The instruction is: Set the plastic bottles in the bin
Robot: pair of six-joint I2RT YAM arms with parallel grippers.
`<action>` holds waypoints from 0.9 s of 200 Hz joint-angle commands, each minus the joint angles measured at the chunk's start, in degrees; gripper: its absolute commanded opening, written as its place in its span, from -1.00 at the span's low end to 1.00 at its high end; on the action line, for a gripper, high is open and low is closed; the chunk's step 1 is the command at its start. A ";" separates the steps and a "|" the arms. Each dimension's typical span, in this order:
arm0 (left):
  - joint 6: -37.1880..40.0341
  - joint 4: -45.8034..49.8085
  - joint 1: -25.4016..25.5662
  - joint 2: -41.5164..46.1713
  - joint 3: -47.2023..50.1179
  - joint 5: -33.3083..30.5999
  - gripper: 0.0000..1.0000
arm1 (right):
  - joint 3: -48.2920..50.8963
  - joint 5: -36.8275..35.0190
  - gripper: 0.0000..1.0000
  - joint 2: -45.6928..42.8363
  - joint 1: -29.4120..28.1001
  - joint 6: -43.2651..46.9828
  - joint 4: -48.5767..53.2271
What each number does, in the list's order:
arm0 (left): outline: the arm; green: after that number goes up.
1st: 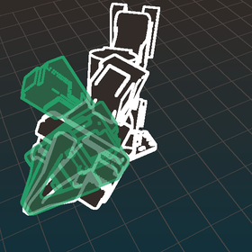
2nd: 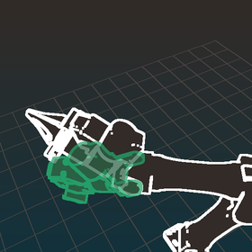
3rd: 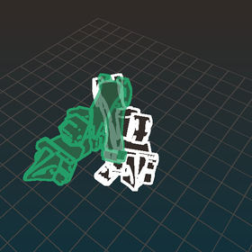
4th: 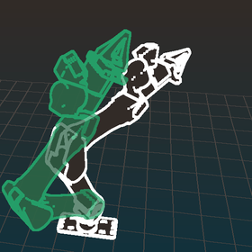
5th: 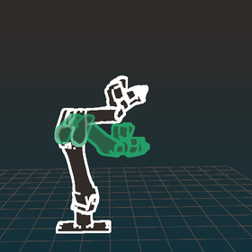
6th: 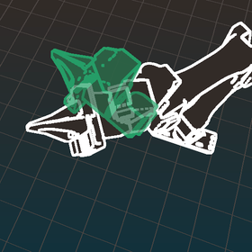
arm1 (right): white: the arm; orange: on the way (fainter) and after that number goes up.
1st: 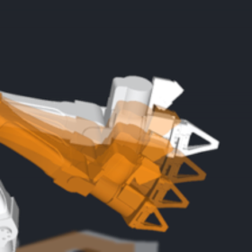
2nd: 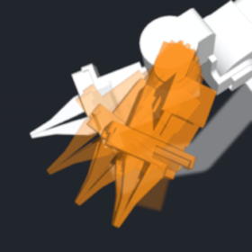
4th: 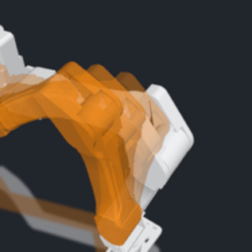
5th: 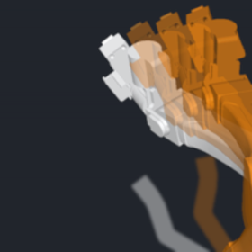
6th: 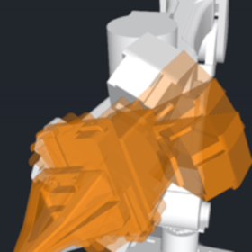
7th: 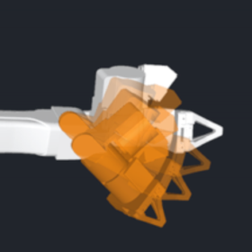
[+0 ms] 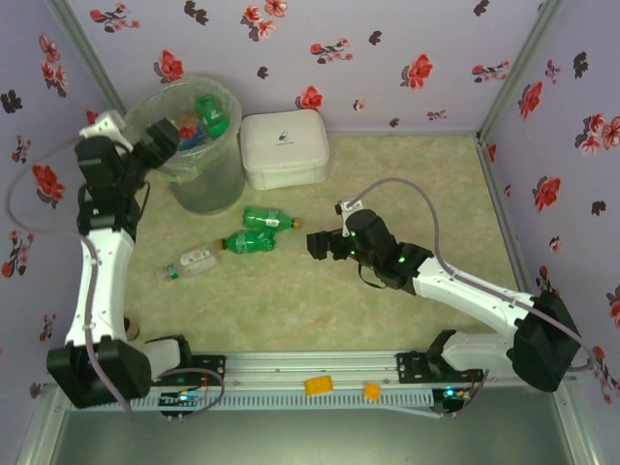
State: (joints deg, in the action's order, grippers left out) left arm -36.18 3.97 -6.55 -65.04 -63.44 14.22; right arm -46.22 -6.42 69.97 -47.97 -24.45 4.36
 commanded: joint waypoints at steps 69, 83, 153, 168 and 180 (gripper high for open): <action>-6.41 -11.26 0.76 10.51 33.58 -4.55 1.00 | -6.93 5.15 0.99 9.42 0.38 -3.29 -2.49; -5.18 -11.75 0.75 8.04 34.34 -4.55 1.00 | -7.61 5.61 0.99 10.75 0.33 -3.70 -2.27; -2.45 -6.44 1.14 -4.53 31.24 -2.97 1.00 | -10.47 6.24 0.99 13.49 0.40 -3.79 -0.92; -1.81 -4.95 1.83 -4.45 31.32 -2.97 1.00 | -10.58 6.16 0.99 13.69 0.33 -3.56 -0.77; -1.48 -3.81 2.69 -4.07 31.34 -3.06 1.00 | -10.74 6.22 0.99 13.85 0.40 -3.40 -0.74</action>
State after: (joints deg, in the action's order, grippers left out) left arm -40.03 -2.46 -5.34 -69.54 -30.24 10.96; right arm -55.02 -0.80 83.24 -47.97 -27.66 2.90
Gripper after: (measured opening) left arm 0.998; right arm 0.996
